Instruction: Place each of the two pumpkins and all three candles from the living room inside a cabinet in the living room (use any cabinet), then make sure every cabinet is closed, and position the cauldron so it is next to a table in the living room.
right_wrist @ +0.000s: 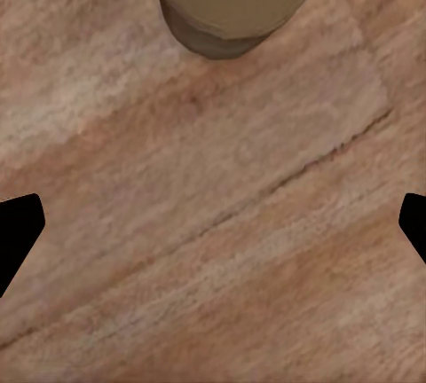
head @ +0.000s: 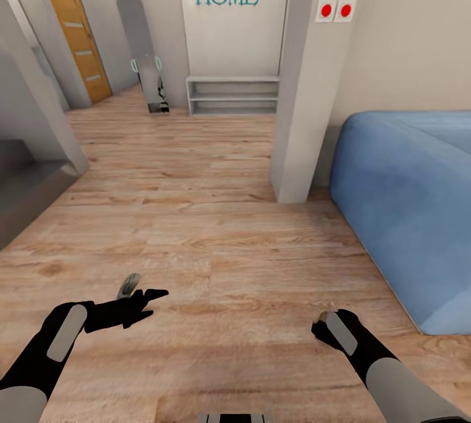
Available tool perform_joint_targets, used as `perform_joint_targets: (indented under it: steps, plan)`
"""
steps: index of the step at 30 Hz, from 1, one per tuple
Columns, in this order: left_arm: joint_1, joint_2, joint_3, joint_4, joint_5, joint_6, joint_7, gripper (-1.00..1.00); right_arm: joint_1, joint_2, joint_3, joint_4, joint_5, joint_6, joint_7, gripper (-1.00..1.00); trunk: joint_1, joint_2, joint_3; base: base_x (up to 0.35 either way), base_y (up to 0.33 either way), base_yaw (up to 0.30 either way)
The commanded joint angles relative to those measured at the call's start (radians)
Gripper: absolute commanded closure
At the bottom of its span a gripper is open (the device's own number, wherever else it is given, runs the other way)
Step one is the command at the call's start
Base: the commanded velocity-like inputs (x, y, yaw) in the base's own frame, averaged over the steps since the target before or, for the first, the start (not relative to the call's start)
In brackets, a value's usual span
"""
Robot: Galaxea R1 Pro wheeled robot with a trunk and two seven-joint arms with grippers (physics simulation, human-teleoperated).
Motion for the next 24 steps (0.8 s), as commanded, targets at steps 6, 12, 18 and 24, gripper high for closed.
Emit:
perform_joint_targets:
  steps: [6,12,18,24]
  plan:
    - [0.000,0.001,0.002,0.000,0.001,0.000,0.000,-1.00,0.000,0.000,0.000,0.000,0.000,-0.002,0.000,-1.00,0.003,-0.001,-0.023,0.000,0.000,0.000]
    - [0.000,0.001,0.003,0.000,0.001,0.000,0.000,-1.00,0.000,0.000,-0.001,0.001,0.000,-0.019,0.000,-1.00,0.005,-0.003,-0.047,0.000,0.000,0.000]
    - [0.000,0.001,0.003,0.000,0.001,0.000,0.000,-1.00,0.000,-0.003,-0.001,0.022,0.000,-0.061,0.001,-1.00,0.008,-0.004,-0.070,0.000,0.000,0.000]
    - [0.000,0.001,0.003,0.000,0.001,0.000,0.000,-1.00,0.000,-0.013,-0.002,0.049,0.001,-0.096,0.002,-1.00,0.011,-0.006,-0.093,0.000,0.000,0.000]
